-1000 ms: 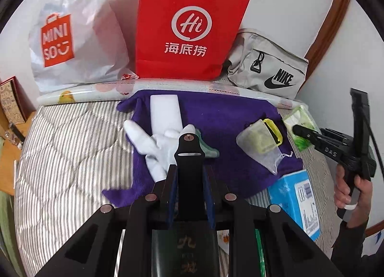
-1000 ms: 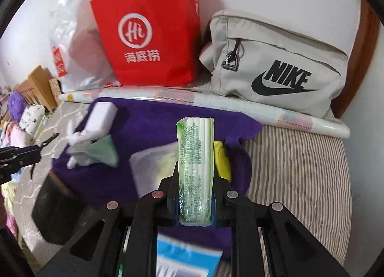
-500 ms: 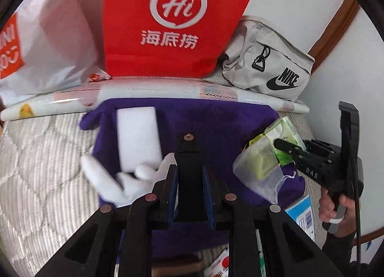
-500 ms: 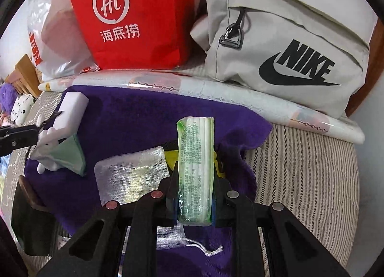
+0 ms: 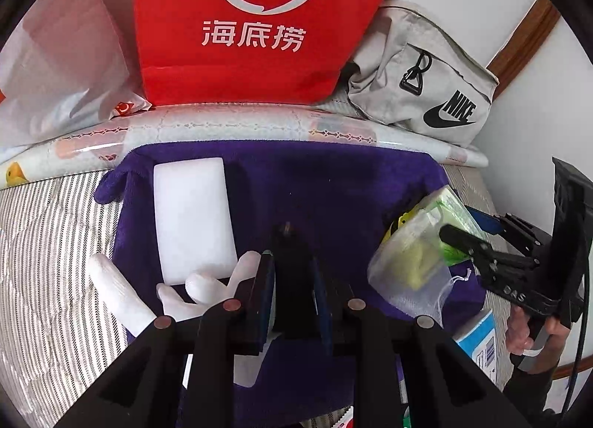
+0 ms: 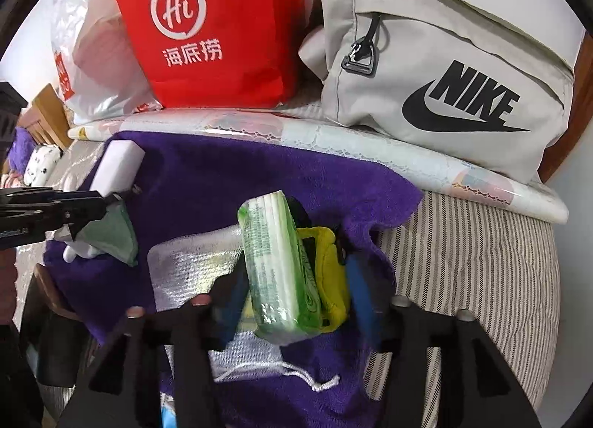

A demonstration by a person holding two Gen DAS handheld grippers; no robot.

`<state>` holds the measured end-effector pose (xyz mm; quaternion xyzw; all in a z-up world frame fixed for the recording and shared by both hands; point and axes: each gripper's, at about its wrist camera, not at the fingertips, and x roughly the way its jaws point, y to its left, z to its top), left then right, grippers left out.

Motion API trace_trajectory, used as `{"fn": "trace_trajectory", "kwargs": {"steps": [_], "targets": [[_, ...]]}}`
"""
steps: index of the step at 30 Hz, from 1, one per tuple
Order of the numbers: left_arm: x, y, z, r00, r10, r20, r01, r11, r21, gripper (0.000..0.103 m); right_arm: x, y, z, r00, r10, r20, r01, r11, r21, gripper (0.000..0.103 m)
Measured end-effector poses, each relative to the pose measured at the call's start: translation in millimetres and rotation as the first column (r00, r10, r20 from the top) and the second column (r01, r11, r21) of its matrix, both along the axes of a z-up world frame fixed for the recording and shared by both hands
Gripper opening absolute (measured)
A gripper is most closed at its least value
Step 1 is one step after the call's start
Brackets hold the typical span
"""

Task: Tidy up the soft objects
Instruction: 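Withdraw both open tools toward the white cloth and dark green packet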

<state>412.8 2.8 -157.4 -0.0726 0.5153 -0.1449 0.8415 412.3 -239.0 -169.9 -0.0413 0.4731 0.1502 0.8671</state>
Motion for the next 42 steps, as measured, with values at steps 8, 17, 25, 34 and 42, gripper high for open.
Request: {"fn": "trace_trajectory", "kwargs": {"steps": [8, 17, 25, 34, 42], "targets": [[-6.9, -4.2, 9.1, 1.0, -0.009, 0.014, 0.008, 0.999, 0.046, 0.025, -10.3, 4.2, 8.3, 1.0, 0.024, 0.004, -0.024, 1.0, 0.005, 0.061], [-39.4, -3.3, 33.8, 0.998, -0.026, 0.058, 0.022, 0.997, 0.074, 0.031, -36.1, 1.5, 31.1, 0.999, 0.02, 0.032, -0.022, 0.999, 0.045, 0.063], [-89.0, -6.0, 60.0, 0.992, -0.023, 0.123, 0.012, 0.996, 0.088, 0.032, -82.7, -3.4, 49.8, 0.998, -0.004, 0.059, -0.001, 0.996, 0.088, 0.063], [-161.1, -7.3, 81.1, 0.977, 0.001, 0.212, -0.033, 0.988, 0.152, 0.032, -158.6, 0.0, 68.7, 0.989, 0.01, 0.15, -0.02, 0.998, 0.068, 0.063], [-221.7, -5.0, 77.8, 0.985, -0.015, 0.173, -0.003, 0.994, 0.107, 0.032, -210.3, 0.4, 68.3, 0.994, -0.002, 0.109, -0.012, 0.992, 0.129, 0.063]]}}
